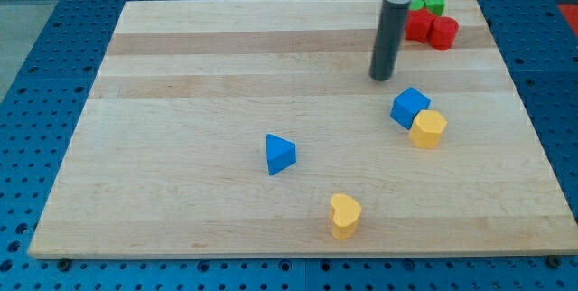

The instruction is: Move the blue cube towards the red star

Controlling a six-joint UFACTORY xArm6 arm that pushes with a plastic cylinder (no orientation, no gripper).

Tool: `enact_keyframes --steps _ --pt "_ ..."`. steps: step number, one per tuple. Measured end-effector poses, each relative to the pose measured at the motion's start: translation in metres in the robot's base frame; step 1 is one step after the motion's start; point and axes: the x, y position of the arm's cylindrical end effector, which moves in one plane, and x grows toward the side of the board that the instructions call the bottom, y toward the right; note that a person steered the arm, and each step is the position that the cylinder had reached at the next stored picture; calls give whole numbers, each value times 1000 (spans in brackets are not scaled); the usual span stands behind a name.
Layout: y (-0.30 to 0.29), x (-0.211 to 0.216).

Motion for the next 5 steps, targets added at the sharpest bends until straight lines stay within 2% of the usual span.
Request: enact_keyframes --steps 1,2,3,4,5 --pt "-37 96" --pt "-7 197" --pt "65 219" --pt "91 211" --pt "83 188"
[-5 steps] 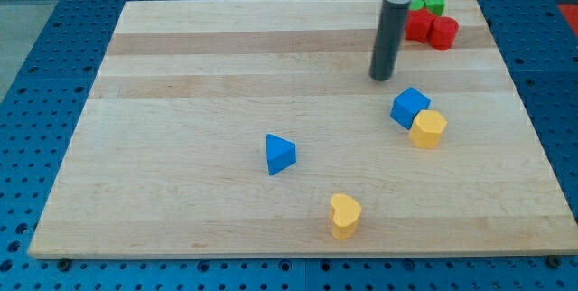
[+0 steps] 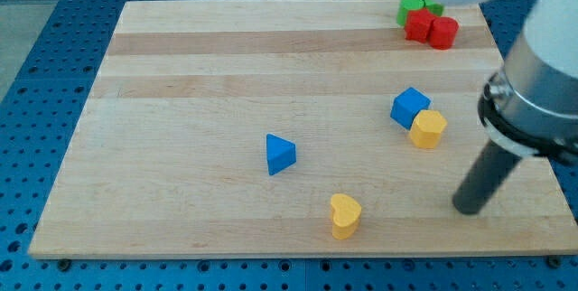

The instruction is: Move the blue cube towards the red star

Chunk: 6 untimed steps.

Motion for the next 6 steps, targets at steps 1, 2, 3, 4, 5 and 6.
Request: enact_keyframes --steps 1,2,3,4,5,6 --pt "-19 -36" --pt "-35 -69" --pt "-53 -123" --pt "-64 -198" --pt "-64 -271" --pt "-60 -303"
